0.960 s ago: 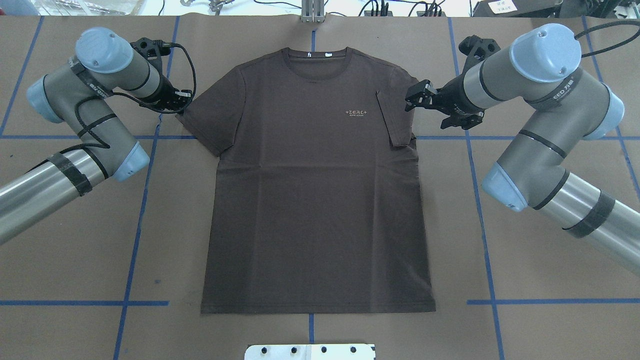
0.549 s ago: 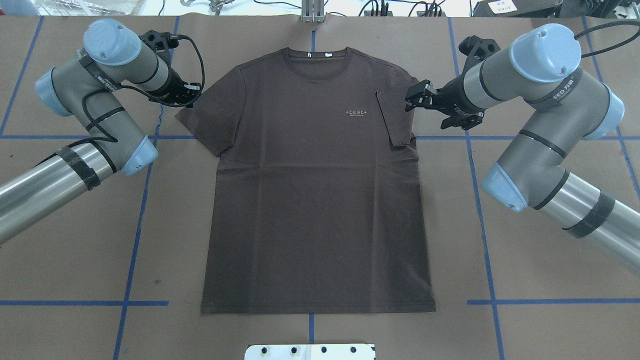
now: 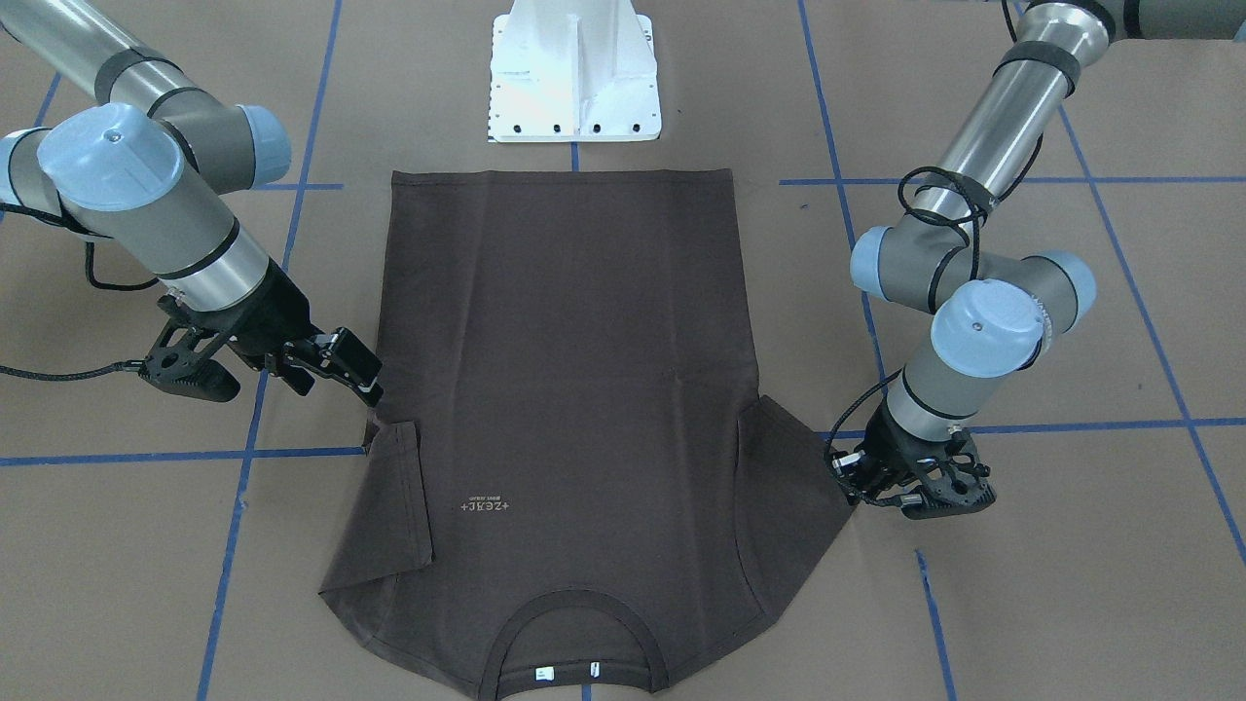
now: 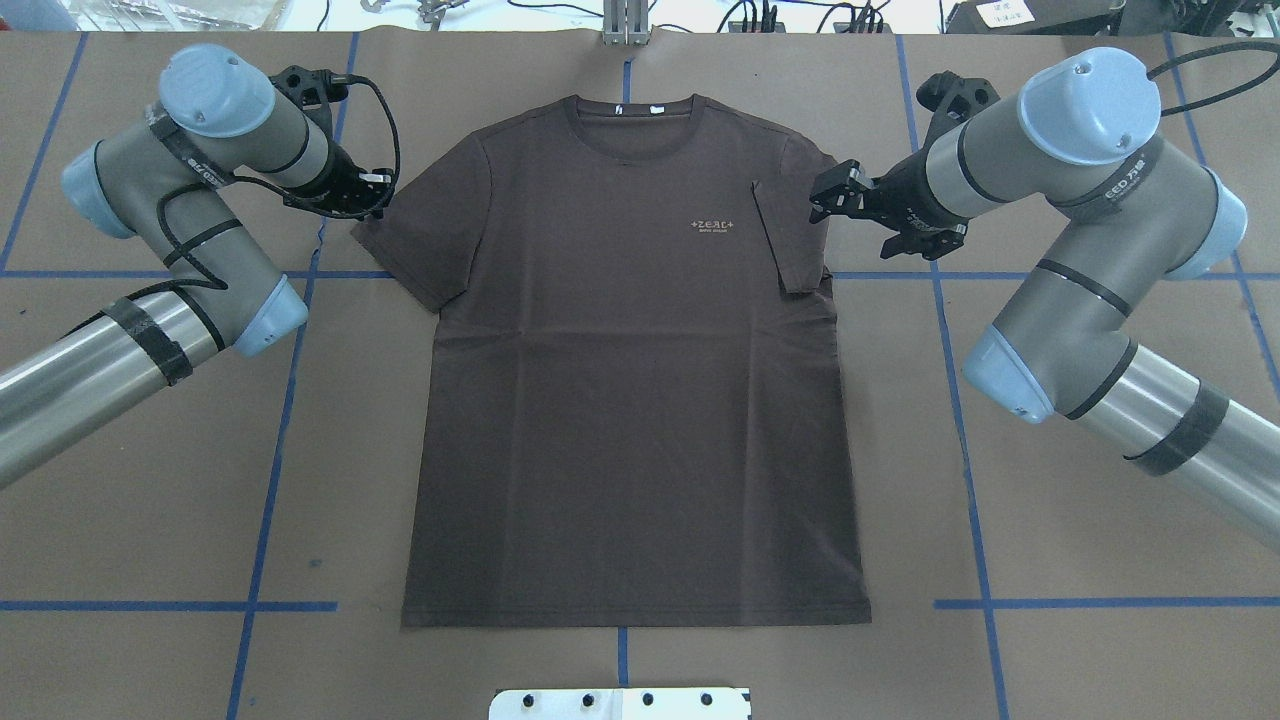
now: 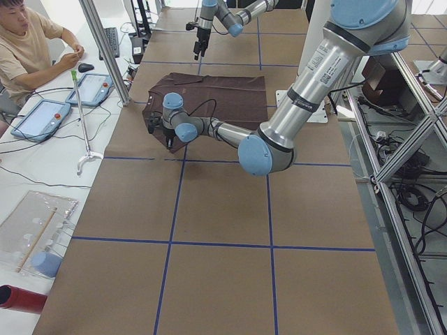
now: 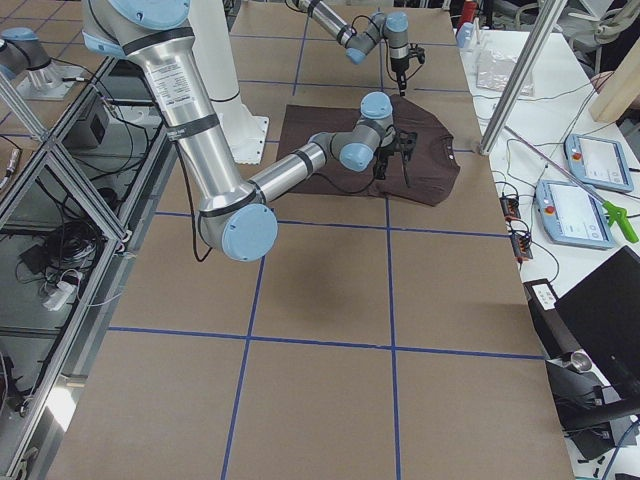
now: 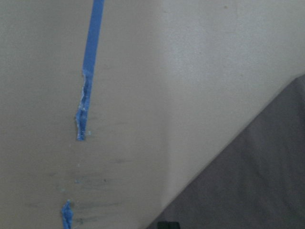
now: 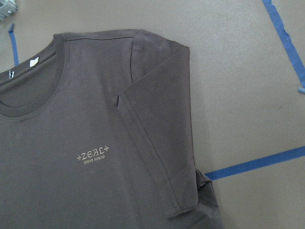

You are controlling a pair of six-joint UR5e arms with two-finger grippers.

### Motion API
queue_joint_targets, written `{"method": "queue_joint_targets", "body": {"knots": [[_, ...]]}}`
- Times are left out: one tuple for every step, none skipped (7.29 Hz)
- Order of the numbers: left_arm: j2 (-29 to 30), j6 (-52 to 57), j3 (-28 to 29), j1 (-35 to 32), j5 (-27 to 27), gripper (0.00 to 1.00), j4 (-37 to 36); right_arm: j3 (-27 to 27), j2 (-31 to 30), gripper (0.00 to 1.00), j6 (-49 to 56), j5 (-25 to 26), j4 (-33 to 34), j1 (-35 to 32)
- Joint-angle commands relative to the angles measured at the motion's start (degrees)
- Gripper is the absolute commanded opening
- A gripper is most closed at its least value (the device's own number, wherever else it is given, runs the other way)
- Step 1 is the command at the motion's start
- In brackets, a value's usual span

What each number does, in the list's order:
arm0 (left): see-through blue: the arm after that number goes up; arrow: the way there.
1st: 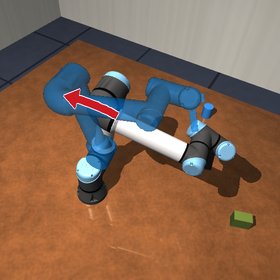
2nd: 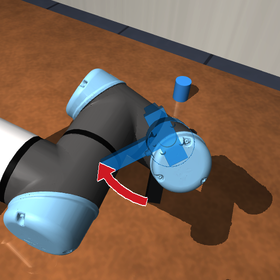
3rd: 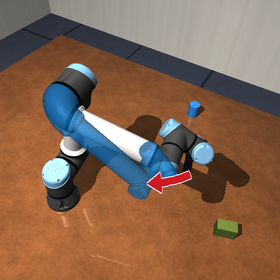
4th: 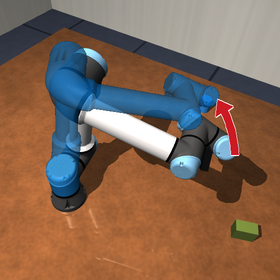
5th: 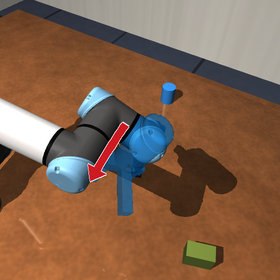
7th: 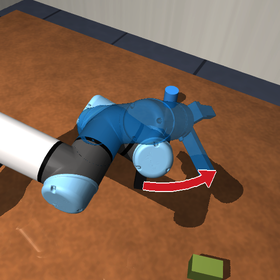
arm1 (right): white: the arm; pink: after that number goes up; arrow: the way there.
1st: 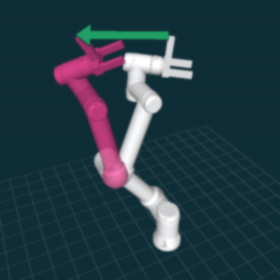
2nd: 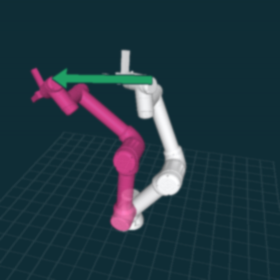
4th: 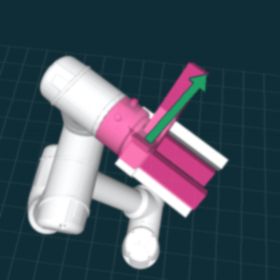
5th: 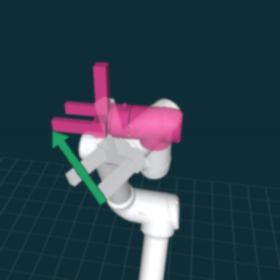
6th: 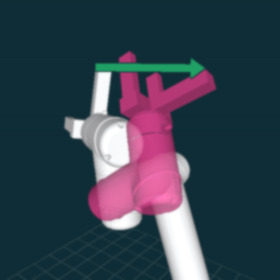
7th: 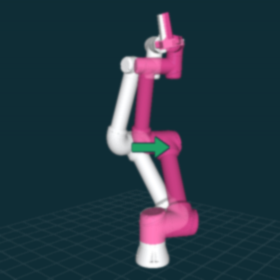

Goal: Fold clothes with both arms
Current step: 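Bring the left gripper to the other shoulder while the right gripper holds position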

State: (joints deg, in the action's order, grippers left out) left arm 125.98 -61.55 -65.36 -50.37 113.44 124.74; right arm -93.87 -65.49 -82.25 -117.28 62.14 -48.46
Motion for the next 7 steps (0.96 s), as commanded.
{"method": "queue_joint_targets", "body": {"knots": [[-0.9, 0.0, -0.1, 0.1, -0.1, 0.58, 0.0, 0.1, 0.0, 1.0, 0.0, 0.0, 0.0, 0.0], [-1.0, -0.1, 0.0, 0.1, -0.1, 0.58, 0.0, 0.1, 0.1, 1.0, 0.0, 0.0, 0.0, 0.0], [-1.0, -0.1, 0.0, 0.2, -0.1, 0.57, -0.1, 0.2, 0.1, 1.0, -0.2, 0.0, 0.0, 0.1], [-1.0, -0.1, 0.0, 0.3, -0.1, 0.57, -0.1, 0.2, 0.1, 1.0, -0.3, 0.0, 0.0, 0.1], [-1.0, -0.1, 0.1, 0.3, -0.1, 0.55, -0.1, 0.2, 0.1, 1.0, -0.3, 0.0, 0.0, 0.1], [-1.0, -0.1, 0.1, 0.7, -0.1, 0.55, -0.1, 0.2, 0.0, 1.0, -0.3, 0.0, 0.0, 0.1], [-1.0, -0.1, 0.1, 0.9, -0.1, 0.53, -0.1, 0.2, 0.0, 1.0, -0.3, 0.0, 0.1, 0.1]]}}
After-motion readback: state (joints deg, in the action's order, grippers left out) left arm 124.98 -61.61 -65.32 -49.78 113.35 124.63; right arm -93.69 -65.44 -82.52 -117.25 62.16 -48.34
